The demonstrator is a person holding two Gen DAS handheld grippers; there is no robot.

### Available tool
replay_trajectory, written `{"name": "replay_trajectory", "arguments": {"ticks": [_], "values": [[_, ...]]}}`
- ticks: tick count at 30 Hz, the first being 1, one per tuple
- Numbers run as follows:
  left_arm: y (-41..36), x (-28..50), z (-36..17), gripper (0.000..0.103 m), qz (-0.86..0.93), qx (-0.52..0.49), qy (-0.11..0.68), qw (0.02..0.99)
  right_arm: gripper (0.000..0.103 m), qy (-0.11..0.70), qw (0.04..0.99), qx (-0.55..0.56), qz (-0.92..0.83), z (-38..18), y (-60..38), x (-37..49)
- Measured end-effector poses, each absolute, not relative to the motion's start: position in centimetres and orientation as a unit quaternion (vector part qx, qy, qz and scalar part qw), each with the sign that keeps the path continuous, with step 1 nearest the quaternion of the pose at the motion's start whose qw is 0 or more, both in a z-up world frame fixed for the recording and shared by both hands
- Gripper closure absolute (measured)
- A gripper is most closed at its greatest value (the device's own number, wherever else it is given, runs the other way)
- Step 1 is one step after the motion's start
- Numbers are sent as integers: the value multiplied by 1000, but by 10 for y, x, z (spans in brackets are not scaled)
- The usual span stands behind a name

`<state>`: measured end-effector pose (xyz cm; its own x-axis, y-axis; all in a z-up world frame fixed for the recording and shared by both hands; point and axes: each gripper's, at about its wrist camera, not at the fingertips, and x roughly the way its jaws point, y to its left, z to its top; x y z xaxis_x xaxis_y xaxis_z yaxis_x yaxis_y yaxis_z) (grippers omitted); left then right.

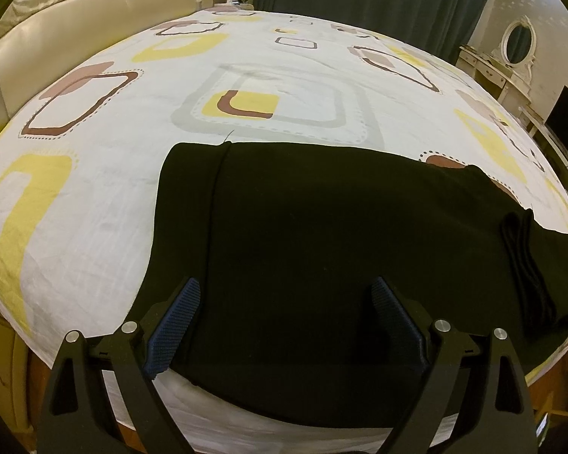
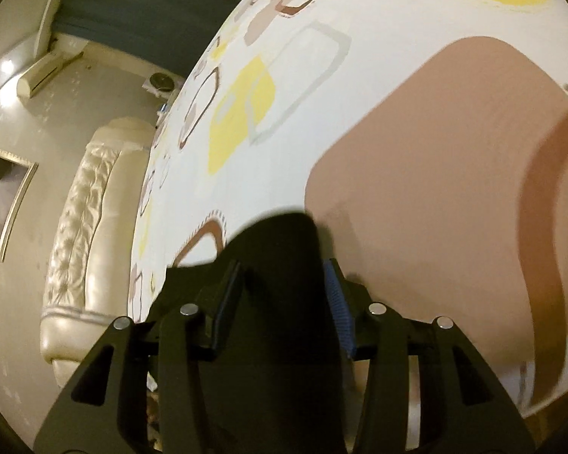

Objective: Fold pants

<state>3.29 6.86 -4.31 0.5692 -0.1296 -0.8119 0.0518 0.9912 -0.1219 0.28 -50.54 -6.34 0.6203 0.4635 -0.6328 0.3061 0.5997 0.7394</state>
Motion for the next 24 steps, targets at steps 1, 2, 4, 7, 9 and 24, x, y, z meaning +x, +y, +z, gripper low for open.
{"name": "replay_trajectory", "arguments": {"ticks": [1,2,4,7,9,24], "values": [[69,33,-43,12,-51,-42,461,885,72,435,783,442,49,-65,-506,7],[69,33,-43,12,-52,-42,461,885,73,446,786,426,39,-67,-503,15],[68,32,-44,12,-52,-39,459,886,73,464,785,411,20,-73,-505,19],[68,32,-44,12,-54,-37,457,887,70,461,783,417,17,-73,-505,18],[69,33,-44,12,-55,-38,458,887,69,441,802,403,1,-56,-504,8],[71,34,-43,12,-62,-40,462,884,69,494,780,360,133,-66,-390,-41]]}}
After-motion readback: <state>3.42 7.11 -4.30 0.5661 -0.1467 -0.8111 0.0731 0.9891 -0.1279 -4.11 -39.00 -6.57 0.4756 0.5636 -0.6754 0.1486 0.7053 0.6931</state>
